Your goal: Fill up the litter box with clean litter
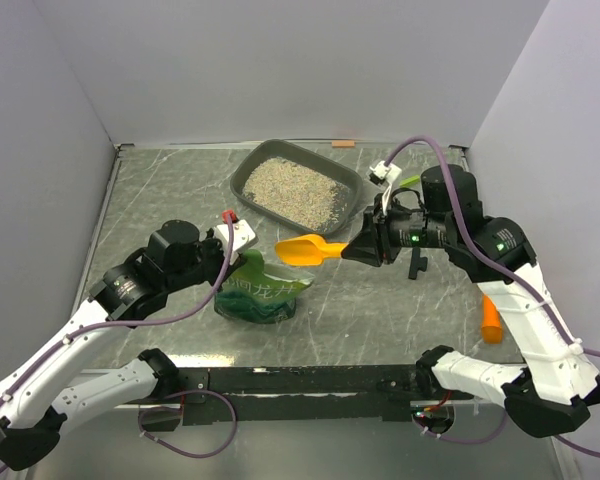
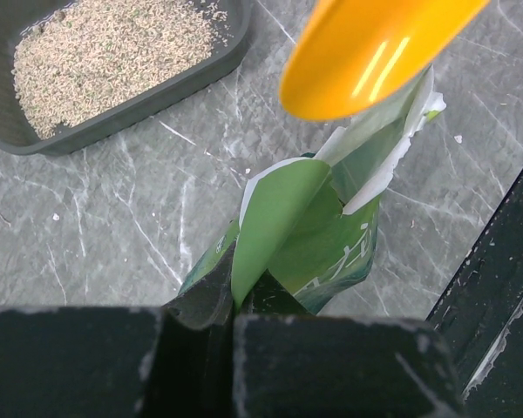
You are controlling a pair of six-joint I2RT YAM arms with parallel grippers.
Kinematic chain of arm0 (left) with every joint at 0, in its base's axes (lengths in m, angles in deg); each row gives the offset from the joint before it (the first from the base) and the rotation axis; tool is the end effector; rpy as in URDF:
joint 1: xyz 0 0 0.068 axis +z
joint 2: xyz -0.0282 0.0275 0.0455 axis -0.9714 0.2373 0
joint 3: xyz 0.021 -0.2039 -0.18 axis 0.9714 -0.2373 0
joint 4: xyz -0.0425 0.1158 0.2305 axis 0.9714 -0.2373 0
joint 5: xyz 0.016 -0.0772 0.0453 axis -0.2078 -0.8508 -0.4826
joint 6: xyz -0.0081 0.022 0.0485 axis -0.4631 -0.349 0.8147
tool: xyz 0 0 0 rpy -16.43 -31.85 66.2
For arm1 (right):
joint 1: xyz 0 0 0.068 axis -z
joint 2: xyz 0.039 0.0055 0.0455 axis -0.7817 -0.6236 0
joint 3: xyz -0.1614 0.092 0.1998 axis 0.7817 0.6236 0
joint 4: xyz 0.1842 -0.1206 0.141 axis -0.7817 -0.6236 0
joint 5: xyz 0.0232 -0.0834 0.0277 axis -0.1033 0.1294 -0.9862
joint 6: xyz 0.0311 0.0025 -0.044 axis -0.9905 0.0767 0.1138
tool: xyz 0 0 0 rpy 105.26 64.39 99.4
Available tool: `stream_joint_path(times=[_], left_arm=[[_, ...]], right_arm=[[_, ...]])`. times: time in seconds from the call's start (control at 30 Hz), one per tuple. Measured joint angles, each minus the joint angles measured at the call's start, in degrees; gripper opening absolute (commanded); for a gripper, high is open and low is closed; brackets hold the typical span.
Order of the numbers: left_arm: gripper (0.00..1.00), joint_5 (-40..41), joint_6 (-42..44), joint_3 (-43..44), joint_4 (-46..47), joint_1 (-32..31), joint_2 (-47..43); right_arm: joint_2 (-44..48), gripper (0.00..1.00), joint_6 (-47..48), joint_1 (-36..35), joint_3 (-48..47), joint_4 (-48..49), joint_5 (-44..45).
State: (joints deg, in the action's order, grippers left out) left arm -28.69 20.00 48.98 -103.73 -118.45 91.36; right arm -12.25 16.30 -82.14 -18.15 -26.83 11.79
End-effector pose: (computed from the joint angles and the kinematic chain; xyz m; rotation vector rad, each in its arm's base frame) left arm 0.1252 -0.1193 0.3620 0.9959 1.8206 -0.4666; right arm 0.1412 0.1076 0.4548 -0.8982 1.9488 0.9719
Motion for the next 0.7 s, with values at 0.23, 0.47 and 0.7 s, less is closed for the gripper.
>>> stream_joint_path(times=[0.23, 0.47, 0.7], left_arm=[[0.01, 0.6, 0.0, -0.2, 0.4, -0.1, -0.1], [0.01, 0.6, 0.0, -0.2, 0.5, -0.1, -0.1], [0.01, 0.3, -0.2, -0.8, 1.4, -0.1, -0.1]], right_arm=[[-0.4, 0.0, 0.4, -2.6, 1.6, -0.3, 1.0], [-0.4, 0.0, 0.6, -3.6, 3.3, -0.1, 1.2], [-1.0, 0.0, 2.2, -5.4, 3.7, -0.4, 2.8]])
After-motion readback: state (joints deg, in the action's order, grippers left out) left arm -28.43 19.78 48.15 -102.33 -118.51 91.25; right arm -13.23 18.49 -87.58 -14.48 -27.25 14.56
